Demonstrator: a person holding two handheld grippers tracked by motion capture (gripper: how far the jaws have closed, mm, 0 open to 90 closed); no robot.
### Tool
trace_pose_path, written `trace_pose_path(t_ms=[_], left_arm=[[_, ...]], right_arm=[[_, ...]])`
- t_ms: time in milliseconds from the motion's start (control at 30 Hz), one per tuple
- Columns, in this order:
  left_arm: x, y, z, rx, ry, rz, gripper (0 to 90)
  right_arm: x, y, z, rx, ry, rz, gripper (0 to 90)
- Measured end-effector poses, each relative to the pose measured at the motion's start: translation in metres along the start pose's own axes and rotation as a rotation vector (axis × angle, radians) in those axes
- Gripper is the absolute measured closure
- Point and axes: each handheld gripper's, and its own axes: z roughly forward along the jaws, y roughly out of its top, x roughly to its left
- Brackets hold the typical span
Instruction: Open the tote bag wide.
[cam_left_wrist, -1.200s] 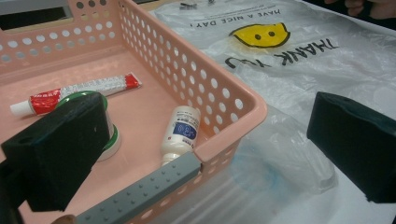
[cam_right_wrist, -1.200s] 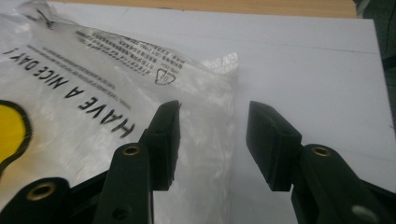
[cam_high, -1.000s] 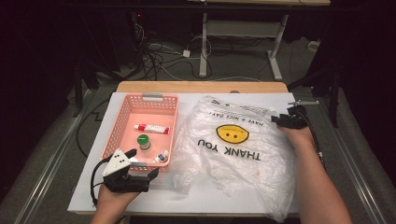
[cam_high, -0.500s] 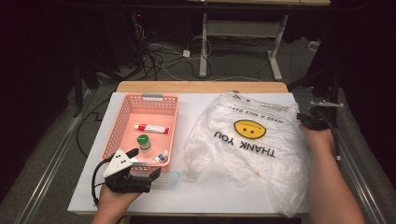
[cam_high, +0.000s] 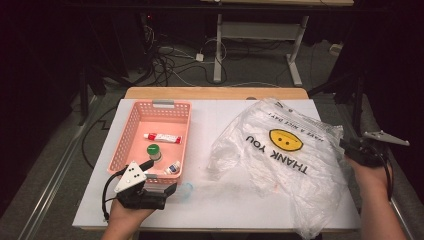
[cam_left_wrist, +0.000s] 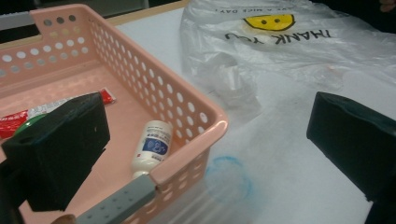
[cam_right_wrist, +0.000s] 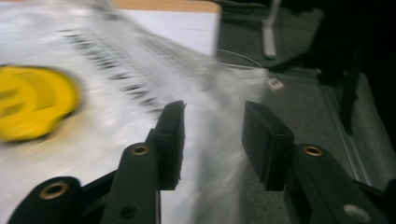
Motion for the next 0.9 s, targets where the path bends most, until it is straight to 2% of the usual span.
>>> trace_pose_path(t_ms=[33, 67, 100, 200, 233, 267, 300, 333, 367, 500, 533, 567, 633, 667, 700, 733, 767, 800, 833, 867, 900], left_arm=[[-0.002, 0.001, 0.0, 0.0, -0.007, 0.005, 0.0], [-0.004, 0.001, -0.001, -0.005, -0.016, 0.011, 0.0], [-0.006, 0.002, -0.002, -0.009, -0.023, 0.013, 0.0], [-0.008, 0.003, -0.002, -0.017, -0.041, 0.008, 0.0], [-0.009, 0.003, -0.002, -0.016, -0.044, 0.009, 0.0], [-0.01, 0.003, -0.002, -0.016, -0.049, 0.011, 0.0], [-0.012, 0.003, -0.001, -0.012, -0.056, 0.016, 0.0], [-0.013, 0.003, 0.0, -0.011, -0.06, 0.02, 0.0], [-0.015, 0.003, 0.001, -0.007, -0.067, 0.026, 0.1], [-0.014, 0.003, 0.006, -0.003, -0.081, 0.02, 0.2], [-0.014, 0.003, 0.007, 0.0, -0.082, 0.02, 0.2], [-0.013, 0.003, 0.007, 0.004, -0.082, 0.023, 0.2], [-0.012, 0.002, 0.008, 0.006, -0.083, 0.02, 0.2], [-0.012, 0.002, 0.009, 0.006, -0.082, 0.019, 0.2], [-0.011, 0.002, 0.009, 0.006, -0.081, 0.02, 0.2], [-0.011, 0.002, 0.009, 0.007, -0.079, 0.019, 0.2], [-0.011, 0.002, 0.009, 0.005, -0.079, 0.015, 0.2], [-0.01, 0.002, 0.009, 0.005, -0.079, 0.015, 0.2], [-0.01, 0.002, 0.009, 0.006, -0.079, 0.015, 0.2], [-0.01, 0.002, 0.009, 0.008, -0.079, 0.016, 0.2], [-0.01, 0.001, 0.009, 0.009, -0.08, 0.016, 0.2]], right_arm=[[0.0, 0.0, 0.0, 0.0, 0.0, 0.0, 59.0], [0.008, -0.003, -0.012, -0.005, 0.027, -0.01, 59.0], [0.03, -0.013, -0.038, 0.0, 0.088, -0.036, 57.9], [0.062, -0.032, -0.067, 0.002, 0.142, -0.068, 57.1], [0.062, -0.032, -0.067, 0.002, 0.142, -0.068, 57.1], [0.071, -0.039, -0.075, 0.0, 0.163, -0.068, 57.1], [0.091, -0.054, -0.089, 0.011, 0.204, -0.075, 56.7], [0.091, -0.054, -0.089, 0.011, 0.204, -0.075, 56.7], [0.097, -0.06, -0.093, 0.013, 0.216, -0.08, 56.5], [0.128, -0.085, -0.106, 0.055, 0.303, -0.094, 50.6], [0.134, -0.09, -0.106, 0.066, 0.306, -0.106, 46.2], [0.142, -0.096, -0.101, 0.103, 0.311, -0.121, 40.6], [0.144, -0.099, -0.097, 0.124, 0.318, -0.121, 39.9], [0.148, -0.103, -0.089, 0.166, 0.325, -0.133, 40.7], [0.148, -0.103, -0.089, 0.166, 0.325, -0.133, 40.7], [0.15, -0.105, -0.085, 0.191, 0.319, -0.156, 43.9], [0.152, -0.106, -0.086, 0.187, 0.292, -0.187, 52.7], [0.154, -0.105, -0.087, 0.192, 0.258, -0.222, 64.1], [0.154, -0.105, -0.088, 0.195, 0.263, -0.238, 82.4], [0.154, -0.105, -0.088, 0.195, 0.263, -0.238, 82.4], [0.155, -0.104, -0.088, 0.194, 0.257, -0.262, 90.0]])
